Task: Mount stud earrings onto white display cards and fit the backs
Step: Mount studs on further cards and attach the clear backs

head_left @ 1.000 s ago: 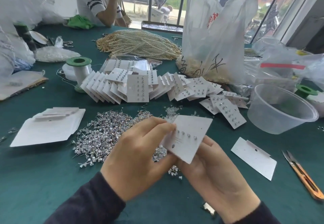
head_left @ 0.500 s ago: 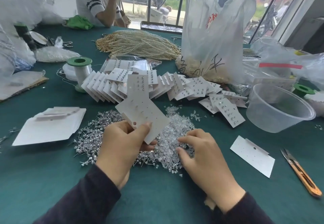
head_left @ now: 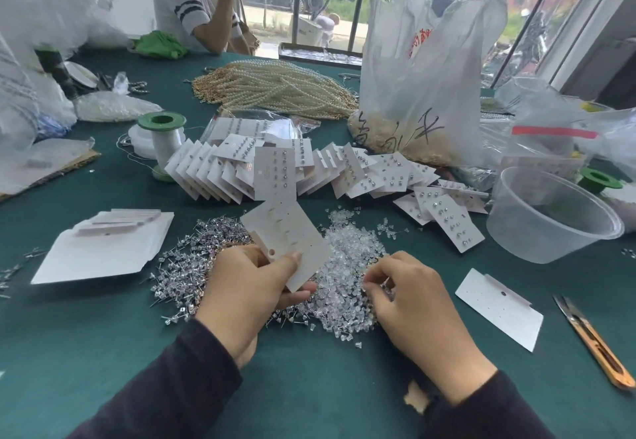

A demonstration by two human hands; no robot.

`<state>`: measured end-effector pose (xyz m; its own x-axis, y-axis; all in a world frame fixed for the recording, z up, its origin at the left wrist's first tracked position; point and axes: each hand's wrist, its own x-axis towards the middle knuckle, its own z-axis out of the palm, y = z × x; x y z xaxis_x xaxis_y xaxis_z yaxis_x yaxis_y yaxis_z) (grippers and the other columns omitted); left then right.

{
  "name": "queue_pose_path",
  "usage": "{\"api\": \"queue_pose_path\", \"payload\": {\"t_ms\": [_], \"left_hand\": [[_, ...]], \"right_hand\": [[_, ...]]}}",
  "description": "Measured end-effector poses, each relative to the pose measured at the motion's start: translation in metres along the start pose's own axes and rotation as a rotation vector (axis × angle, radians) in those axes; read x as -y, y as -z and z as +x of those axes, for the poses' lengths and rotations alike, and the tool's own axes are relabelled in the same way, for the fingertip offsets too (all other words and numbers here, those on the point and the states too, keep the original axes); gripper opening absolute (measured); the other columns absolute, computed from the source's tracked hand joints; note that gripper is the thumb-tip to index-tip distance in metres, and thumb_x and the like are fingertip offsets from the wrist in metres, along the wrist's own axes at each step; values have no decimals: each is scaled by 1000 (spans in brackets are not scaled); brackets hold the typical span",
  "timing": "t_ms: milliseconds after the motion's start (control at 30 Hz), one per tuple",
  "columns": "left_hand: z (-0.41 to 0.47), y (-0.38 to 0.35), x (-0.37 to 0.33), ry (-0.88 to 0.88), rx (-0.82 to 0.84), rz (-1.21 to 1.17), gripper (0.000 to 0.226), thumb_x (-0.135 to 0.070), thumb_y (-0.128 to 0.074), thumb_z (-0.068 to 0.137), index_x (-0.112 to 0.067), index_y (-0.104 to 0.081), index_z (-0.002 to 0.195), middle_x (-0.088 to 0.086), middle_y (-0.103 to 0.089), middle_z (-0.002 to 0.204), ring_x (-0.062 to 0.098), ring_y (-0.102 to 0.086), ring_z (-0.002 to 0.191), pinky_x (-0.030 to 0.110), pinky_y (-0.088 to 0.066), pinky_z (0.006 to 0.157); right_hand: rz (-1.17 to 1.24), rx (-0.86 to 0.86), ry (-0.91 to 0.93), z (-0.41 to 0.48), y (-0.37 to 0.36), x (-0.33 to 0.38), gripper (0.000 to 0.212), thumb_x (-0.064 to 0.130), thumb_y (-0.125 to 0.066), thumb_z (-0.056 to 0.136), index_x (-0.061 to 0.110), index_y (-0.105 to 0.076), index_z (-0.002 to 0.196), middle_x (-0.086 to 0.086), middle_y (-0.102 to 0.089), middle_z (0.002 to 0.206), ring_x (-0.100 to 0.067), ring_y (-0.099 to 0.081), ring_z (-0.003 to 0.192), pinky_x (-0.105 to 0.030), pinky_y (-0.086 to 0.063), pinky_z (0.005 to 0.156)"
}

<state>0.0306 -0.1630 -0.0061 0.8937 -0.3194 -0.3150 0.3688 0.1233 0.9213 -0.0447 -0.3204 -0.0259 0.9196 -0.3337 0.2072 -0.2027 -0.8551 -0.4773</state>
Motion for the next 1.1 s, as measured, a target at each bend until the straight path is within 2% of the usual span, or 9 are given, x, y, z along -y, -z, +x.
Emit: {"api": "queue_pose_path", "payload": {"t_ms": [233, 467, 567, 633, 667, 767, 900, 967, 1100], "left_hand": [[-3, -6, 0, 9, 12, 30, 7, 2, -58, 84, 3, -56, 77, 18, -65, 80, 27, -68, 54, 28, -57, 49], [-3, -6, 4, 3, 28, 48, 7, 3, -59, 83, 5, -57, 77, 20, -66, 77, 27, -67, 53, 22, -54, 44], [-1, -6, 6, 6, 12, 63, 7, -1, -60, 84, 0, -59, 77, 14, -68, 69, 23, -67, 52, 22, -55, 44], [1, -4, 7, 23, -2, 117, 7, -6, -61, 84, -3, -59, 79, 15, -67, 75, 20, -67, 51, 23, -55, 46], [1, -3, 6, 44, -2, 128, 7, -8, -62, 84, -3, -58, 82, 16, -67, 80, 20, -67, 50, 24, -55, 46], [1, -1, 3, 76, -8, 106, 7, -7, -60, 85, -1, -56, 87, 20, -66, 86, 22, -66, 46, 23, -53, 40], [1, 0, 0, 48, -18, 121, 6, -1, -54, 87, -3, -54, 81, 17, -64, 70, 20, -60, 37, 17, -43, 31], [1, 0, -1, 37, -14, 137, 7, -1, -54, 87, -2, -55, 80, 17, -63, 68, 18, -56, 32, 15, -36, 28], [0, 0, -1, 25, 2, 134, 7, -3, -58, 86, -3, -55, 79, 16, -62, 69, 18, -58, 34, 15, -39, 29]], "right_hand": [[30, -55, 52, -2, -1, 1, 9, 4, -59, 84, 9, -60, 76, 0, -55, 78, -13, -50, 73, -16, -34, 66], [89, -162, 45, -2, -1, 2, 12, 2, -62, 82, 13, -59, 78, 5, -58, 72, -3, -51, 67, -10, -36, 64], [26, -88, 75, -2, -5, 1, 12, 12, -66, 82, 15, -67, 93, 5, -54, 82, -2, -47, 70, -9, -34, 69], [4, -66, 86, -1, -9, -1, 24, 15, -66, 83, 16, -68, 107, 4, -54, 88, -9, -49, 77, -13, -35, 74], [4, -81, 90, -1, -11, -1, 25, 15, -67, 82, 17, -69, 107, 4, -55, 87, -11, -50, 78, -15, -36, 75], [12, -115, 88, 0, -14, 2, 16, 14, -69, 80, 15, -74, 96, 1, -56, 79, -17, -53, 79, -21, -39, 73], [-25, -140, 102, 2, -17, 4, 5, 11, -70, 78, 12, -73, 82, -2, -58, 75, -19, -53, 77, -24, -40, 71], [-21, -133, 104, 1, -17, 5, 4, 8, -67, 78, 12, -69, 77, -2, -58, 75, -19, -53, 76, -23, -39, 70], [18, -153, 107, 1, -17, 6, 8, 7, -67, 78, 13, -66, 83, 2, -58, 80, -15, -54, 80, -21, -39, 74]]}}
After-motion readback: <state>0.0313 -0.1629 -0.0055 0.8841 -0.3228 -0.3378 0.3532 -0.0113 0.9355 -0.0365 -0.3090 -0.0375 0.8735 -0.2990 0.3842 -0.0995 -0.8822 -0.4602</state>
